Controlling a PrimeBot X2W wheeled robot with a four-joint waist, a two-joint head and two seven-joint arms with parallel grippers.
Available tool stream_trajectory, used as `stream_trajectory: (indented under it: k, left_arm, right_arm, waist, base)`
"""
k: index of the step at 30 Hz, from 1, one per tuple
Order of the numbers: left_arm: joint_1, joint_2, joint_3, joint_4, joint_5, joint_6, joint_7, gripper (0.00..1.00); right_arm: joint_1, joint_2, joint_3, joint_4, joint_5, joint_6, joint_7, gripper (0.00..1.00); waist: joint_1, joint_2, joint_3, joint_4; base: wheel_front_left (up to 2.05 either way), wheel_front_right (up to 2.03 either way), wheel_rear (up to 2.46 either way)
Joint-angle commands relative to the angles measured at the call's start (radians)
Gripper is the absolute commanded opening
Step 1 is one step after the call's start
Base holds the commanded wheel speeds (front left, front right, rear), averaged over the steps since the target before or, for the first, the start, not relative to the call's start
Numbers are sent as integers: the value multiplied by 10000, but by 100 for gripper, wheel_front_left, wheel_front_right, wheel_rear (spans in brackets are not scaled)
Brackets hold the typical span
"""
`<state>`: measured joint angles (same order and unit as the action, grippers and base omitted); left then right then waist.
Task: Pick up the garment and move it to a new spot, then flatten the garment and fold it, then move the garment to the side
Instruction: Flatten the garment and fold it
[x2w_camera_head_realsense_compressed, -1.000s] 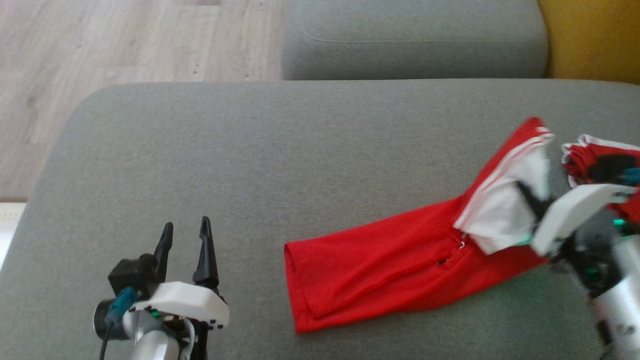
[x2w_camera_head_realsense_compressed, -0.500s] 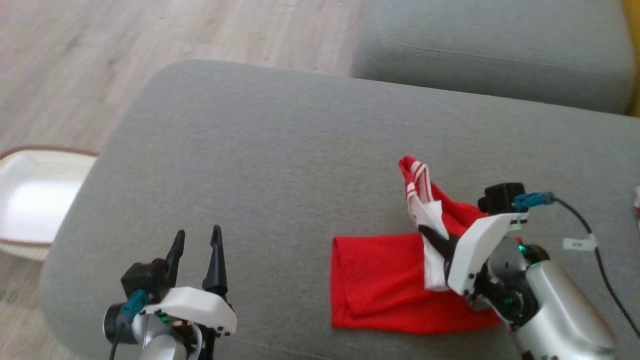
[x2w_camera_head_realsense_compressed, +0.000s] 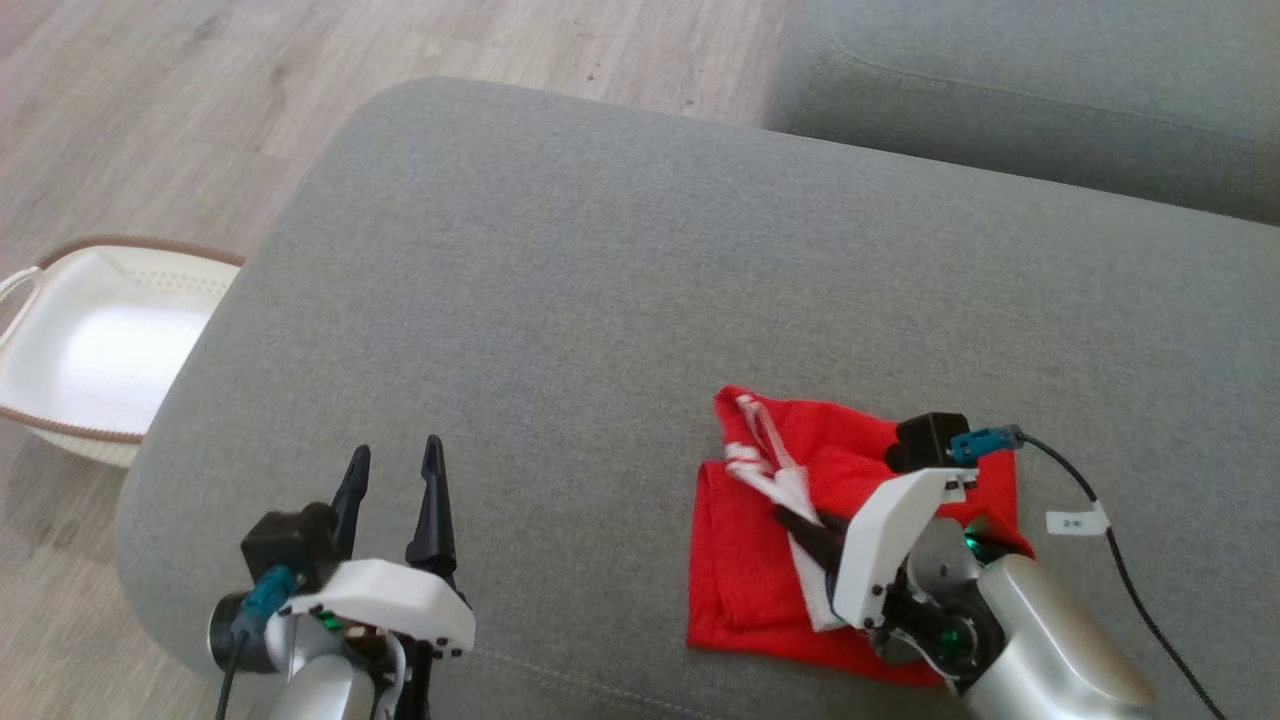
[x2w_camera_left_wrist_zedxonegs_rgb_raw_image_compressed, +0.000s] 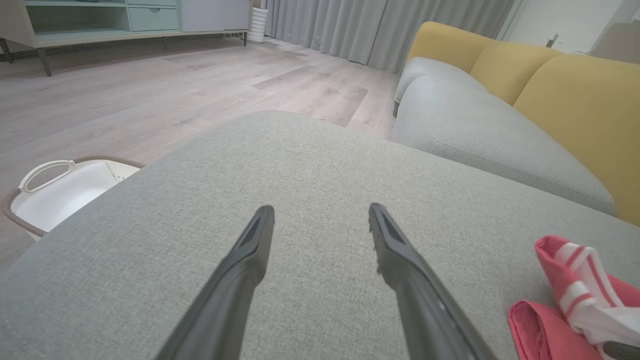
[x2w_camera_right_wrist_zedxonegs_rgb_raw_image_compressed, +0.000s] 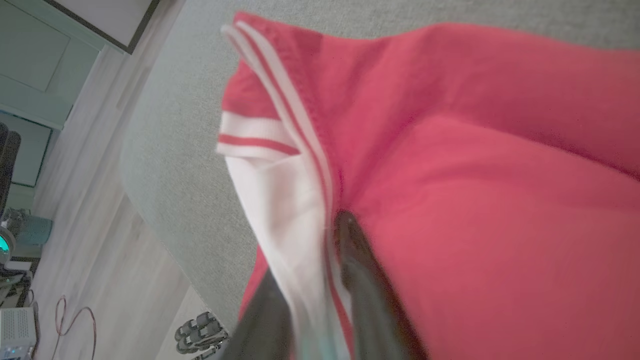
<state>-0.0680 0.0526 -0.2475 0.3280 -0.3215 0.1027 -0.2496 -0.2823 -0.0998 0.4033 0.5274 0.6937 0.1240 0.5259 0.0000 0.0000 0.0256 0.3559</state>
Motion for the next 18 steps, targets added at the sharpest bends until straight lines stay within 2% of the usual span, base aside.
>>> stream_trajectory:
  k: [1, 5, 8, 13, 18]
  left_arm:
    - [-512, -18, 257, -302, -52, 47, -122, 100]
    - [-496, -20, 324, -273, -80, 63, -122, 100]
    - [-453, -20, 400, -273, -68, 85, -122, 100]
    - [-384, -21, 556, -348, -34, 78, -122, 100]
    - [-327, -22, 641, -436, 8, 48, -122, 100]
  right_arm:
    - [-626, 230, 255, -350, 193, 67, -251, 100]
    - [-711, 226, 469, -1028, 1007, 67, -734, 100]
    - [-662, -88, 438, -2029, 1894, 67, -1025, 100]
    - [-531, -1257, -667, -3475, 2574, 67, -2066, 100]
    - [-195, -2672, -1793, -3314, 1625, 67, -2837, 100]
  waist:
    - [0, 0, 11, -112]
    - [0, 0, -59, -435]
    - [0, 0, -153, -720]
    - [0, 0, -282, -1120]
    - [0, 0, -309, -1351]
  base:
    - [0, 0, 0]
    - [0, 0, 0]
    - [0, 0, 0]
    - [0, 0, 0]
    - [0, 0, 0]
